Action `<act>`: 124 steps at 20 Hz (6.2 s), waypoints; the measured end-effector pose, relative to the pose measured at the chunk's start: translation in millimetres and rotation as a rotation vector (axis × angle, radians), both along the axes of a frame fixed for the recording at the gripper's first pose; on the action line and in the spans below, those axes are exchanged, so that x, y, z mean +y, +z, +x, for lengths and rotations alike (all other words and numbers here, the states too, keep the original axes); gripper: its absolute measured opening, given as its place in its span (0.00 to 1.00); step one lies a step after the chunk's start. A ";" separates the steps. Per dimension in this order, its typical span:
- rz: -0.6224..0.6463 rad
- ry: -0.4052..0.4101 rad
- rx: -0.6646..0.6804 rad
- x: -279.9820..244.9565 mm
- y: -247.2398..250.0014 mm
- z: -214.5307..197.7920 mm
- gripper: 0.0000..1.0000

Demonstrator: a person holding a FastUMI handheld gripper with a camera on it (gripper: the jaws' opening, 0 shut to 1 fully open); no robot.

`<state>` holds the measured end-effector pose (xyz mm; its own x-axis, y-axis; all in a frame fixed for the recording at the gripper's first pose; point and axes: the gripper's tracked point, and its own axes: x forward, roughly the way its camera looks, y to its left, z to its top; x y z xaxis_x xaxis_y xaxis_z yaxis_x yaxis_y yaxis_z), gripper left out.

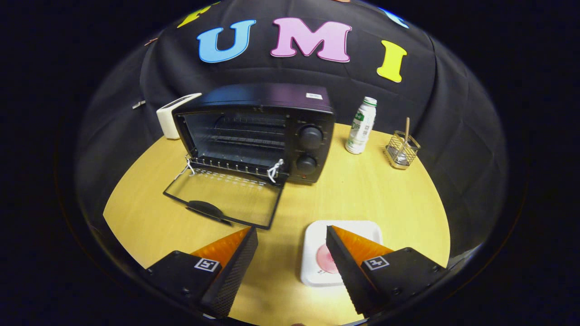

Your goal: Open the toaster oven, put the food inside, and close the toaster oven door.

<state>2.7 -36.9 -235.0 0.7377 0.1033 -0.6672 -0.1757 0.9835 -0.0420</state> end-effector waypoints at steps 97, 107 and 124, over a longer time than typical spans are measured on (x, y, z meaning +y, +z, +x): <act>1.129 -0.614 0.151 166.4 -22.2 136.5 0.05; 1.124 -0.733 0.029 147.1 -15.5 176.2 0.08; 0.700 -0.239 -0.021 157.3 32.4 72.5 0.98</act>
<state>75.2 120.4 -202.7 0.8053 0.3346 -0.4895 0.0401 0.7930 0.6080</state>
